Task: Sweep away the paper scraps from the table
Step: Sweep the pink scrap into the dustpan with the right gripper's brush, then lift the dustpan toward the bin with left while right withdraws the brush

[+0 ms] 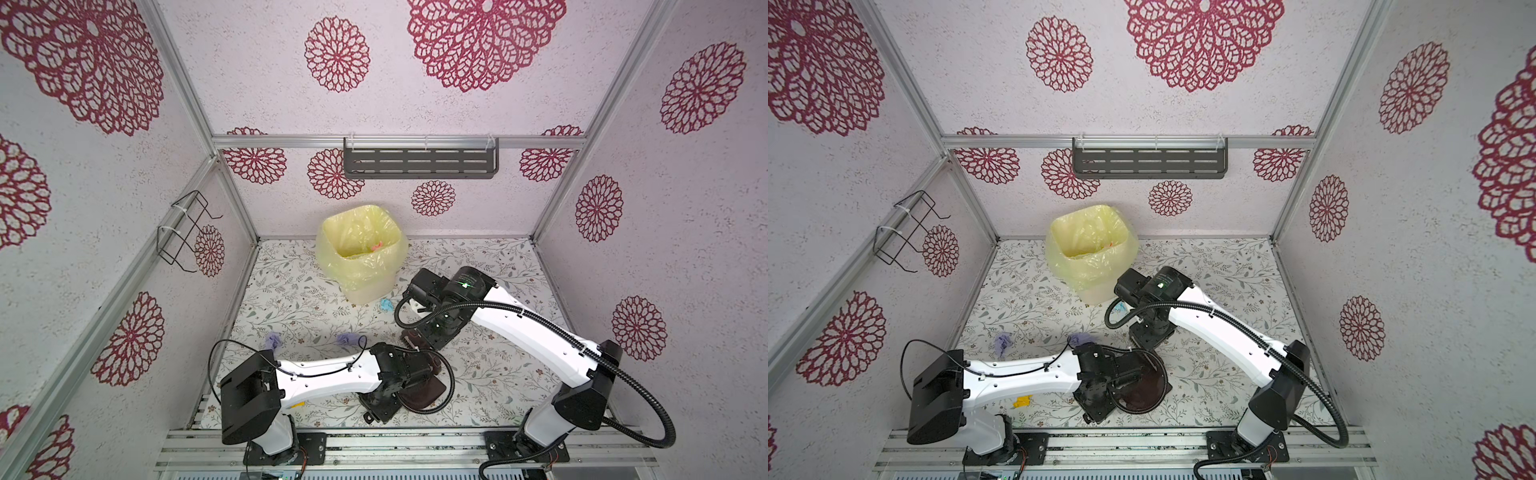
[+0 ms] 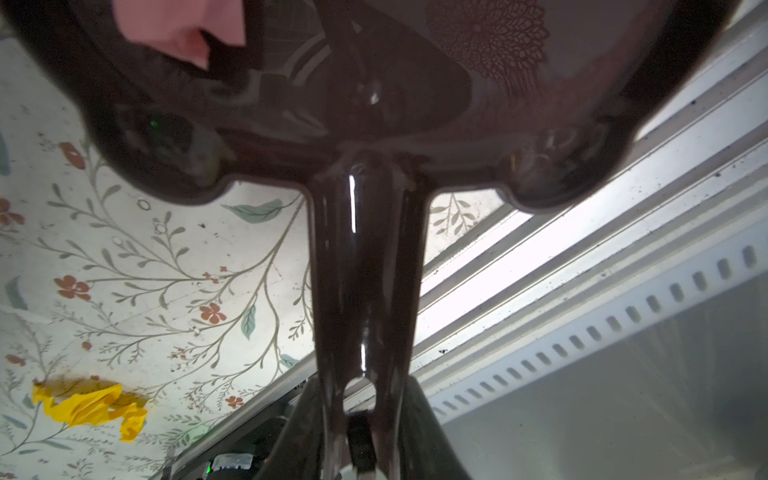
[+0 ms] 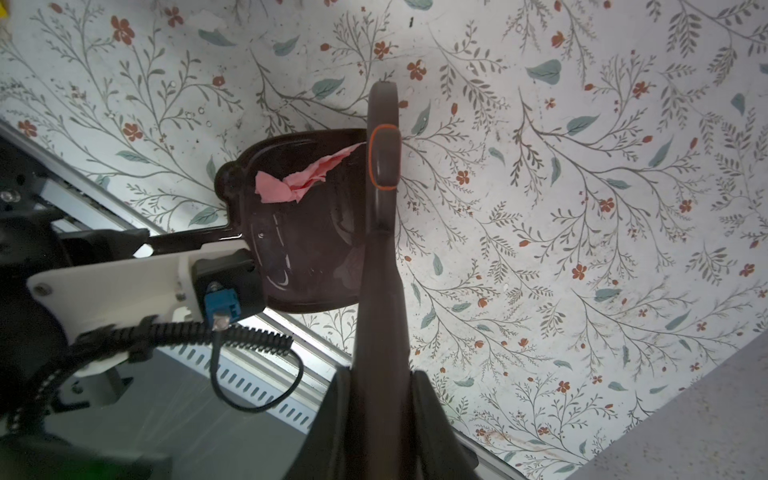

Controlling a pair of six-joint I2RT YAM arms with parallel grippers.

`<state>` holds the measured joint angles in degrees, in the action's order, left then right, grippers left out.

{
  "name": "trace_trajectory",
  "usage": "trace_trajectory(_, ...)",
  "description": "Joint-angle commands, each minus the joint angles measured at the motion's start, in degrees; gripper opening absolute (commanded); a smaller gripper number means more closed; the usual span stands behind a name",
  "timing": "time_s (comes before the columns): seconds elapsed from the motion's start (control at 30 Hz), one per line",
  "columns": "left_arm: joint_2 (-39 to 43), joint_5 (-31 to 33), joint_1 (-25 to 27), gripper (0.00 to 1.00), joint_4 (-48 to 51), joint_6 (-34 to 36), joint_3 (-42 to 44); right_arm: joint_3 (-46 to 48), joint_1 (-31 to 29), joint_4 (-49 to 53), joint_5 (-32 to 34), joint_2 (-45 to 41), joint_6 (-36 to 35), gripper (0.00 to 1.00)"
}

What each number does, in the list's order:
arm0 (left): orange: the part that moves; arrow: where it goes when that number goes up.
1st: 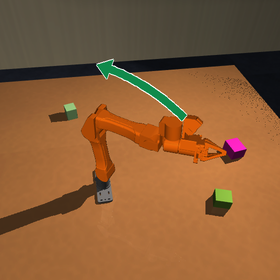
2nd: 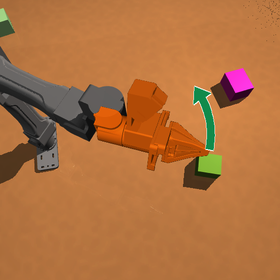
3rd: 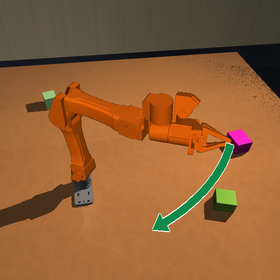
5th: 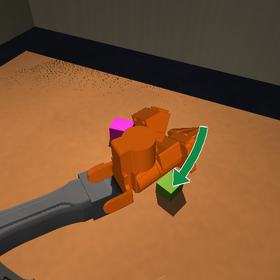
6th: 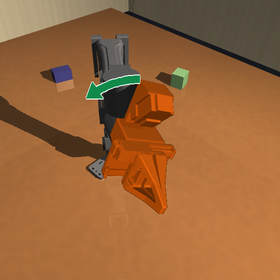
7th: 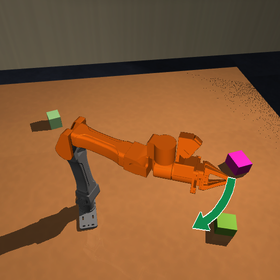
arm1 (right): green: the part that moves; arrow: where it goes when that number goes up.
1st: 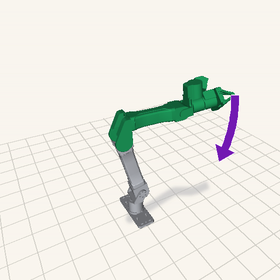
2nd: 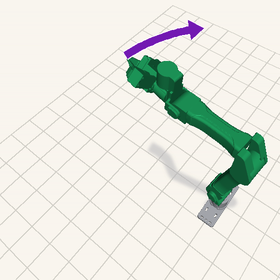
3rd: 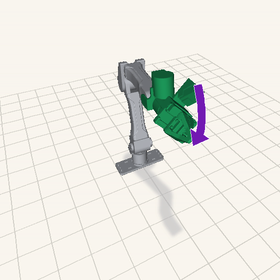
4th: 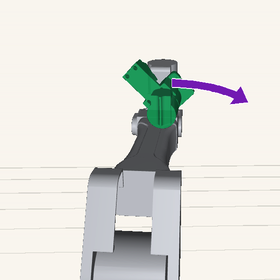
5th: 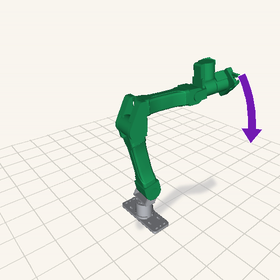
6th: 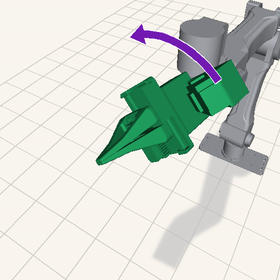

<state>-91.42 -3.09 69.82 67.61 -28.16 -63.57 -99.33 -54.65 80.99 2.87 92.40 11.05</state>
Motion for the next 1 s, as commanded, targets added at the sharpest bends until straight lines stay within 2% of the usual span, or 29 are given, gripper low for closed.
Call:
trace_trajectory(0.0,0.0,0.7,-0.7,0.0,-0.7,-0.6,0.4,-1.4,-1.3,2.1,-2.4,-2.6,-0.8,0.0)
trace_trajectory(0.33,0.1,2.2,-1.3,0.0,0.1,-0.5,-0.1,-0.7,-1.7,2.4,-5.1,-5.4,-0.2,0.0)
trace_trajectory(0.5,0.9,4.0,-1.3,0.0,0.1,-1.1,-0.4,-1.1,-0.7,5.5,1.3,-7.0,1.3,0.0)
trace_trajectory(0.77,3.2,8.1,-1.2,0.0,0.0,-1.9,-1.2,0.2,5.4,4.7,4.7,-12.3,3.4,0.0)
trace_trajectory(0.97,6.9,12.0,-1.2,0.0,0.1,-2.0,-2.9,3.4,14.0,-1.0,1.5,-19.7,3.1,0.0)
